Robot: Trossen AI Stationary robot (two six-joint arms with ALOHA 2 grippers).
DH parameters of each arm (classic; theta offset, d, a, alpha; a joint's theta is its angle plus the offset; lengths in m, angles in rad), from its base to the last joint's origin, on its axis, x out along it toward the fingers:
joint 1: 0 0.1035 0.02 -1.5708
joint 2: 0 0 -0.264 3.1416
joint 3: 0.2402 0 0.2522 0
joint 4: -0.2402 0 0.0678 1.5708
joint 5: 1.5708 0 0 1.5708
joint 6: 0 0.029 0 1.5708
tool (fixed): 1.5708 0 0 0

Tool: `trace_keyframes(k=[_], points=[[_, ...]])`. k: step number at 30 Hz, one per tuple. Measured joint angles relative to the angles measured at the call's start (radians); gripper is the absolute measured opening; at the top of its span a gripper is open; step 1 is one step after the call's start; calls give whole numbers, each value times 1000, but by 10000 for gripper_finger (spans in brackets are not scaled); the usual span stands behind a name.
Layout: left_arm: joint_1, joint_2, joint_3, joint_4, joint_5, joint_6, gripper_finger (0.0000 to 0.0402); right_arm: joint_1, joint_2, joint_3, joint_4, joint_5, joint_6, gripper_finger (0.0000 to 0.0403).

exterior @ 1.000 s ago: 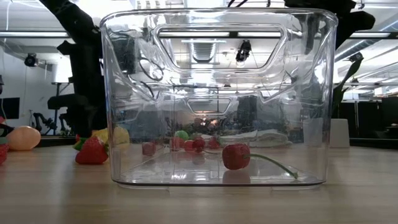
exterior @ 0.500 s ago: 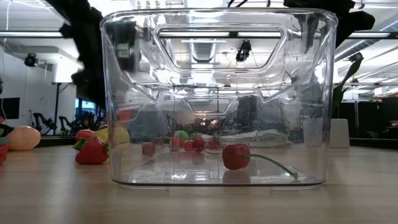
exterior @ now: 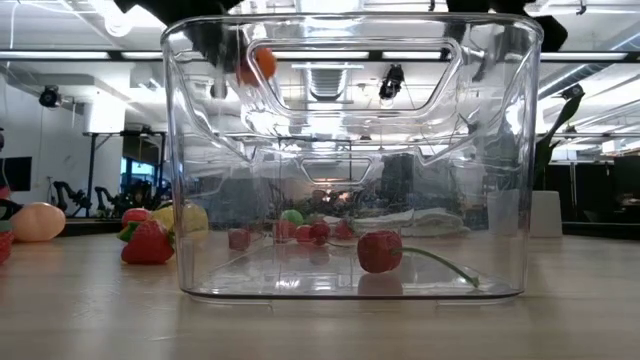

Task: Pick and placing Produce into tupperware
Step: Put the orange pumpkin into the transparent bin, then put the green watermelon into the transparent bin

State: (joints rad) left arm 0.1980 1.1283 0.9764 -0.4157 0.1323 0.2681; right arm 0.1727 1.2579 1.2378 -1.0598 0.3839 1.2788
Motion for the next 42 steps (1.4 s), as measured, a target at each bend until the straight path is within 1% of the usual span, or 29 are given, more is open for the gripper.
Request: trace_keyframes(k=[4, 5, 9, 11, 16, 21, 23, 27, 29, 33, 37, 39, 42], points=[[-122, 46, 2, 50, 2, 9, 221, 45, 1, 46, 16, 59, -1, 247], [-153, 59, 1, 54, -15, 22, 221, 53, 1, 58, 16, 70, -5, 247], [-261, 118, 13, 65, -178, 28, 221, 80, 1, 110, -14, 108, -28, 247], [-295, 148, 38, 71, -219, 12, 221, 88, 0, 137, -41, 115, -52, 247], [-341, 252, 120, 73, -218, -168, 221, 107, -2, 196, -122, 114, -135, 247], [-352, 395, 197, 65, -225, -316, 221, 131, -6, 237, -179, 114, -209, 247], [-352, 450, 224, 47, -224, -423, 221, 148, -8, 247, -192, 113, -222, 247], [-348, 535, 285, -40, -215, -706, 231, 201, -18, 247, -197, 90, -245, 247], [-350, 559, 312, -89, -202, -758, 244, 231, -21, 247, -215, 89, -243, 247], [-364, 571, 339, -104, -195, -810, 279, 274, -24, 246, -260, 89, -238, 247], [-363, 550, 354, -126, -203, -813, 313, 294, -28, 246, -298, 104, -235, 247], [-361, 520, 368, -224, -232, -812, 319, 302, -33, 245, -306, 111, -233, 247], [-355, 453, 393, -420, -330, -804, 317, 302, -43, 245, -306, 116, -240, 247]])
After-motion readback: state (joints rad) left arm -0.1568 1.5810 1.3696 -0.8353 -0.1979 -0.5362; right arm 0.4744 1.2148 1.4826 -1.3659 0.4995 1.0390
